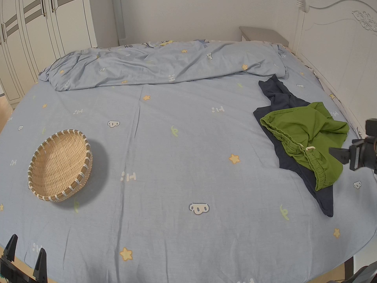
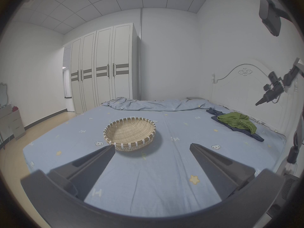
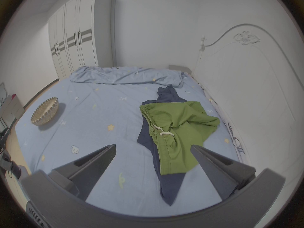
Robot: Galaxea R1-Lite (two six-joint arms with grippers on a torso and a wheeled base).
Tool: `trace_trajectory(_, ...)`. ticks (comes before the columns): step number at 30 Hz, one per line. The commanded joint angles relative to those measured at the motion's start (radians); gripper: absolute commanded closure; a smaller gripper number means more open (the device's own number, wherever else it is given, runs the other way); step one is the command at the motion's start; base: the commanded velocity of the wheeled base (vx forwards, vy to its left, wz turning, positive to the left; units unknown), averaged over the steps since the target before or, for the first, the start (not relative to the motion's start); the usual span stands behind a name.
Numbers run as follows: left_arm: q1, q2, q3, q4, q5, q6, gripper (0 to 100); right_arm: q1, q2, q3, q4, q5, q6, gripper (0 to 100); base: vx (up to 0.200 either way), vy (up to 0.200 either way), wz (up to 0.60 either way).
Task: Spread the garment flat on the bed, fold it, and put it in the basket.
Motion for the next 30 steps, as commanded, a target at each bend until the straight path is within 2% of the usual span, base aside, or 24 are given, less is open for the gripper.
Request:
trace_trajectory(1,0.000,-0.015,0.018,0.000,0.000,0.000,0,0.040,0.673,-0.367,-0.125,-0.053,-0.036,0,0.000,0.000,0.00)
trace_trajectory(4,0.000,-0.015,0.018,0.000,0.000,0.000,0,0.058,0.749,-0.444,-0.122,-0.053,-0.036,0,0.000,0.000,0.00)
trace_trajectory(11,0.000,-0.015,0.018,0.000,0.001,0.000,0,0.072,0.828,-0.494,-0.131,-0.062,-0.034,0,0.000,0.000,0.00)
trace_trajectory(30,0.000,-0.015,0.018,0.000,0.000,0.000,0,0.023,0.918,-0.611,-0.129,-0.085,-0.030,0,0.000,0.000,0.00)
